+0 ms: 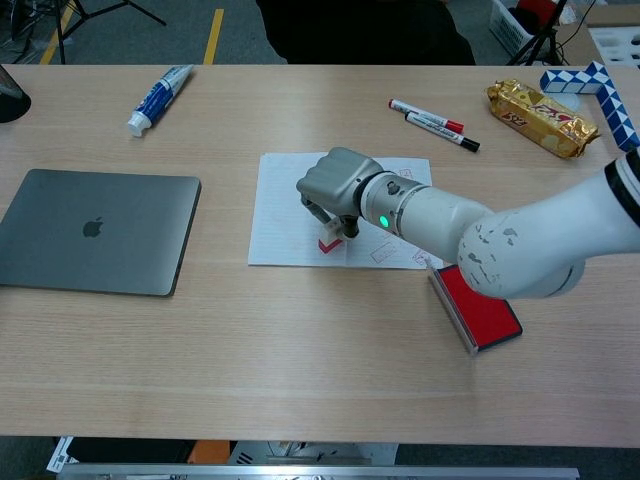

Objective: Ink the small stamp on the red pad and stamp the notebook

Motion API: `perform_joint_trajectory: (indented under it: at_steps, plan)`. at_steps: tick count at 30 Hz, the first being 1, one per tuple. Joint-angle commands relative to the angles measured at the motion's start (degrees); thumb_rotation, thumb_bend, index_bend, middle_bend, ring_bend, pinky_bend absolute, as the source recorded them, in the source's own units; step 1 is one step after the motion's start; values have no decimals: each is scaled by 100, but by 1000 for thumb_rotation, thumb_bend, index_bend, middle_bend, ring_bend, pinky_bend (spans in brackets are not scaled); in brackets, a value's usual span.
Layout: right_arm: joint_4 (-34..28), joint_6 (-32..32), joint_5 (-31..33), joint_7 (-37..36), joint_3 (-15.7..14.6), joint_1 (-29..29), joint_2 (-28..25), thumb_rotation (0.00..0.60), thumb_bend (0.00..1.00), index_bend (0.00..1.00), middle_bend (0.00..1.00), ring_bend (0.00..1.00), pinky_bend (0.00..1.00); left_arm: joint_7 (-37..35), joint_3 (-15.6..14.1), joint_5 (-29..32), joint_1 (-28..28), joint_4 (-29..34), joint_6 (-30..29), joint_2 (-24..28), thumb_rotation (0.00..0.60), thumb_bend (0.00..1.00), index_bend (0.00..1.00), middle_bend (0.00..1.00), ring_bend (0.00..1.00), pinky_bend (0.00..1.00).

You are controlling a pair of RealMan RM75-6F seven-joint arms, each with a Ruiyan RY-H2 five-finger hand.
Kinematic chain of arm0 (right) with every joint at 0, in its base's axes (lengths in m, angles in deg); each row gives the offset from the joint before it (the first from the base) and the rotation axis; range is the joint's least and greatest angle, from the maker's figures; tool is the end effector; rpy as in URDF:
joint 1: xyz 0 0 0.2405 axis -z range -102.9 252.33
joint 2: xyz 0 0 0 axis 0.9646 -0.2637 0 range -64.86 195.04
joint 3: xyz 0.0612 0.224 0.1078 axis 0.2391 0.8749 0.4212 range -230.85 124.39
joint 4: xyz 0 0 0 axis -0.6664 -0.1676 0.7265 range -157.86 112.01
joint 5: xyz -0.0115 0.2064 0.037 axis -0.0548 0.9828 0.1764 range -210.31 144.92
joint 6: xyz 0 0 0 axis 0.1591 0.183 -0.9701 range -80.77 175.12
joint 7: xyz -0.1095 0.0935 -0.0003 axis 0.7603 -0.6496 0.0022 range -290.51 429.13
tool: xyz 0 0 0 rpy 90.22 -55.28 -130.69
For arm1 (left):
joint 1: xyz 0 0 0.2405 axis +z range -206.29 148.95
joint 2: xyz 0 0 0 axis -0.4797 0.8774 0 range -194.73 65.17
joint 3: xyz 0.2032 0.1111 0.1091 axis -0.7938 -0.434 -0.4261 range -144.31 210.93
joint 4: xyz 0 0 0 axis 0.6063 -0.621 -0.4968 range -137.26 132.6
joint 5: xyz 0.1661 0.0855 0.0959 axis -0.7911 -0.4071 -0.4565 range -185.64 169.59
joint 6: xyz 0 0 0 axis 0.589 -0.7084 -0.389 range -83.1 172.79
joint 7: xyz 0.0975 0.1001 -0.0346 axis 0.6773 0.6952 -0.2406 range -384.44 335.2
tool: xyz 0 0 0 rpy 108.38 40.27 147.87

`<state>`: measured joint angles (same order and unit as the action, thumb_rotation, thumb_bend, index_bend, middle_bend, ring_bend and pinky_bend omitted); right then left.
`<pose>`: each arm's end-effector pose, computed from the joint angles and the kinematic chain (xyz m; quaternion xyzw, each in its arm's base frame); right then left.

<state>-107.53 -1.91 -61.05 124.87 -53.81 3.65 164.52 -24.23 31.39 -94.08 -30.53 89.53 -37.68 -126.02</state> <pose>-0.0600 -0.3248 -0.1122 0.9000 -0.2044 0.1544 0.3527 -0.3343 0.1456 0.1600 -0.6172 -0.4197 -0.3149 0.5863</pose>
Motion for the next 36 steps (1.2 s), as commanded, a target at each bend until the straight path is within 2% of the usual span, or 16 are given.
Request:
perform_joint_trajectory:
  at_steps: [1, 25, 36]
  plan:
    - [93, 28, 42, -4, -5, -25, 60, 600, 553, 821, 653, 494, 472, -8, 4, 16, 1, -4, 8, 4, 600, 244, 145, 94, 249, 226]
    - [396, 62, 192, 132, -52, -174, 332, 600, 565, 842, 662, 497, 472, -69, 2, 57, 28, -38, 23, 16, 600, 244, 131, 94, 249, 226]
    - [247, -4, 139, 3, -12, -110, 196, 600, 566, 843, 662, 498, 472, -52, -10, 35, 32, -10, 25, 27, 600, 244, 126, 94, 249, 226]
